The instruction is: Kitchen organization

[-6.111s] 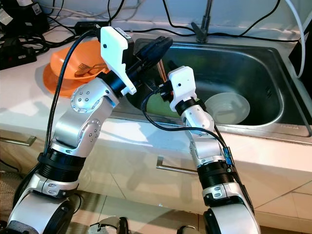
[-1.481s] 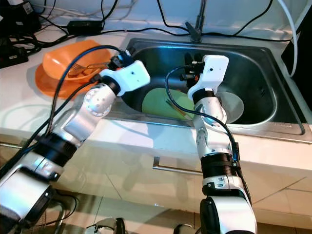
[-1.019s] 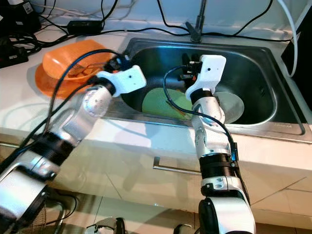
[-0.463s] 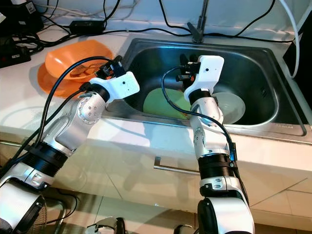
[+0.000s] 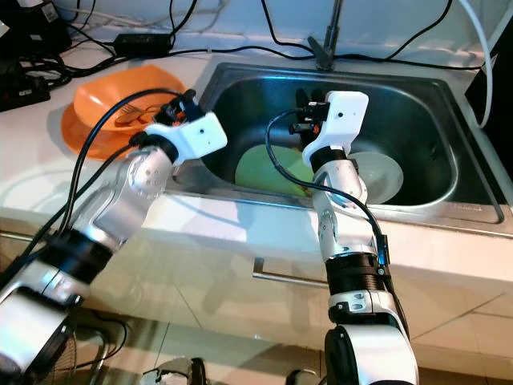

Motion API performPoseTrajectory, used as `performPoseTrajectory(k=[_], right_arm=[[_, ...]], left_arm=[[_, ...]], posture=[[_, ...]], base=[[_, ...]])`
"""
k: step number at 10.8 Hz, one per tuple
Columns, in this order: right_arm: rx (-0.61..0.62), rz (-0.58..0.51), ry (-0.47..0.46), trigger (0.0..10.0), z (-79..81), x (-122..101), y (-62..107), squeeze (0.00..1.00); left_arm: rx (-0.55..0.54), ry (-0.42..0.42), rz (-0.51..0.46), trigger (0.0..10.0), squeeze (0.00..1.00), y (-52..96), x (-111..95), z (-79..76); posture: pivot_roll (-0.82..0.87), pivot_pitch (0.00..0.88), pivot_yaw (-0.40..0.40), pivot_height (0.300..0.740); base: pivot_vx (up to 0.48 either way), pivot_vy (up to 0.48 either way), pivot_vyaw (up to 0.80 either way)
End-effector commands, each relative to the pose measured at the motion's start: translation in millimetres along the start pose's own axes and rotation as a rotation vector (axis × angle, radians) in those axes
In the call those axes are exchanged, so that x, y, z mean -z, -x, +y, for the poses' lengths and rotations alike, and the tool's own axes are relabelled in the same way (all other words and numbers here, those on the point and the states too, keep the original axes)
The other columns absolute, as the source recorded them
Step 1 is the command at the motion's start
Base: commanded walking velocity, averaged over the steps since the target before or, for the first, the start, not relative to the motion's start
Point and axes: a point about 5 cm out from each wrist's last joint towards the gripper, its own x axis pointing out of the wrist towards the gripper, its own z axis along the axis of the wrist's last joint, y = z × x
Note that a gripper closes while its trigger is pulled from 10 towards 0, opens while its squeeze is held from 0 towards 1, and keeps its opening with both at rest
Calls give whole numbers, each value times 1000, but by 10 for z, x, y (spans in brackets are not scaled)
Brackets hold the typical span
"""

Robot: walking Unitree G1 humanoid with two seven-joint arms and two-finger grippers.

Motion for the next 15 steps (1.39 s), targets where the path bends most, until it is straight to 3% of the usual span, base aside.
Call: performPoseTrajectory(k=[1, 3, 4, 5, 6, 15], right_arm=[[5, 15, -13, 10000, -12, 25, 19, 0], [6, 16, -9, 10000, -14, 25, 25, 0], [7, 17, -9, 10000, -21, 28, 25, 0], [7, 19, -10, 10000, -17, 33, 24, 0], [3, 19, -12, 10000, -4, 33, 19, 0], [7, 20, -12, 10000, -12, 38, 16, 0]], left_arm=[[-19, -2, 21, 10000, 0, -33, 21, 50], [-19, -15, 38, 10000, 0, -59, 38, 60], [-7, -17, 50, 7412, 0, -57, 65, 41], [-4, -17, 53, 2000, 0, -60, 74, 36], [-7, -18, 54, 0, 0, -65, 76, 47], [-29, -28, 40, 0, 0, -69, 49, 78]], posture=[[104, 78, 20, 740], [104, 83, 20, 740], [106, 85, 19, 740], [110, 85, 17, 740], [110, 83, 17, 740], [113, 85, 15, 740]], base=[[0, 0, 0], [0, 0, 0], [0, 0, 0], [0, 0, 0], [0, 0, 0], [0, 0, 0]])
